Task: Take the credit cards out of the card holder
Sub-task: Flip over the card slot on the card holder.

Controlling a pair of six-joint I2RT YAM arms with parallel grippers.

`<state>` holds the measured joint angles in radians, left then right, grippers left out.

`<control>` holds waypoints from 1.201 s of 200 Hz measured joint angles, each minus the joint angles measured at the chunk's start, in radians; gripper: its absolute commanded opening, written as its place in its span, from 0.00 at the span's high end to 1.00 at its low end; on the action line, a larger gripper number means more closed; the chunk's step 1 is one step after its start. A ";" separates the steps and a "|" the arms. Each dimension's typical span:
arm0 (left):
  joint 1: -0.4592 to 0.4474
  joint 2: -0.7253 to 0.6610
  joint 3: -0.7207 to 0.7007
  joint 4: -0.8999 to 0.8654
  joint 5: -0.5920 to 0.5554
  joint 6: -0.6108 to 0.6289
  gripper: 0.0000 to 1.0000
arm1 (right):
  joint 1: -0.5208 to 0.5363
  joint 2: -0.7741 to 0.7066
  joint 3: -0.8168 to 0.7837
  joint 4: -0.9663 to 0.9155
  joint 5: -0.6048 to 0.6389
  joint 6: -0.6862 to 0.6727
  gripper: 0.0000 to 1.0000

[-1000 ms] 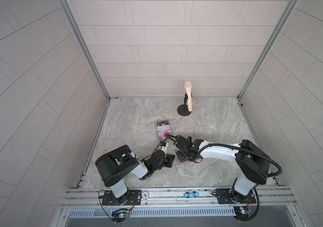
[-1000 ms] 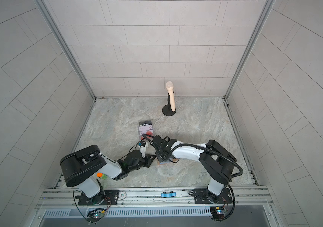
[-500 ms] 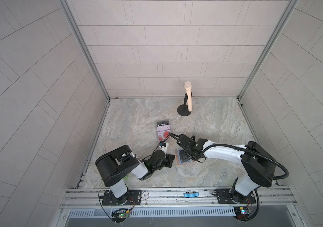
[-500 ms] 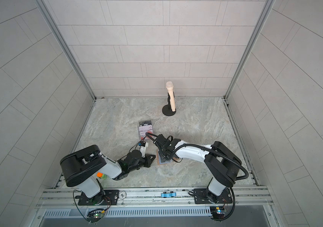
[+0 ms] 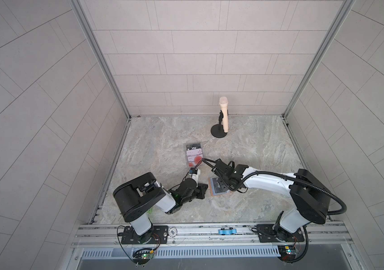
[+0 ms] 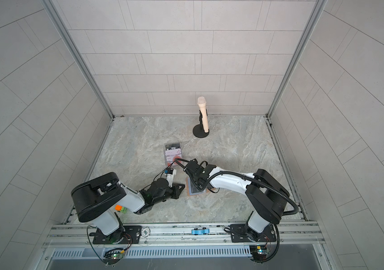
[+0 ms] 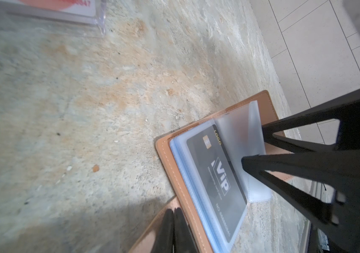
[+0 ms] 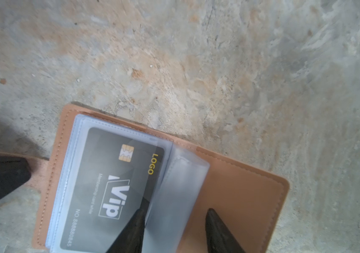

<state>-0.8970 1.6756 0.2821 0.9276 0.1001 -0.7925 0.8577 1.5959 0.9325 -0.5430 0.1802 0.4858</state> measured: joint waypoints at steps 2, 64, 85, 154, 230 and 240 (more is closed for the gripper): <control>0.000 0.000 0.000 0.000 0.000 0.000 0.91 | 0.000 -0.001 0.000 0.000 0.000 0.000 0.52; 0.000 -0.024 0.016 -0.063 0.002 0.008 0.91 | -0.074 -0.042 -0.061 0.014 -0.034 -0.011 0.54; 0.000 -0.031 0.022 -0.082 0.003 0.013 0.91 | -0.106 -0.058 -0.076 0.019 -0.060 -0.017 0.54; 0.000 -0.047 0.042 -0.139 0.005 0.031 0.91 | -0.183 -0.112 -0.140 0.036 -0.126 -0.037 0.55; 0.000 -0.067 0.061 -0.198 0.010 0.049 0.91 | -0.200 -0.146 -0.163 0.020 -0.095 -0.043 0.62; 0.000 -0.076 0.066 -0.222 0.010 0.056 0.91 | -0.200 -0.163 -0.162 0.010 -0.081 -0.045 0.63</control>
<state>-0.8970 1.5993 0.3481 0.7059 0.1097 -0.7368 0.6579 1.4334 0.7704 -0.5327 0.0994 0.4404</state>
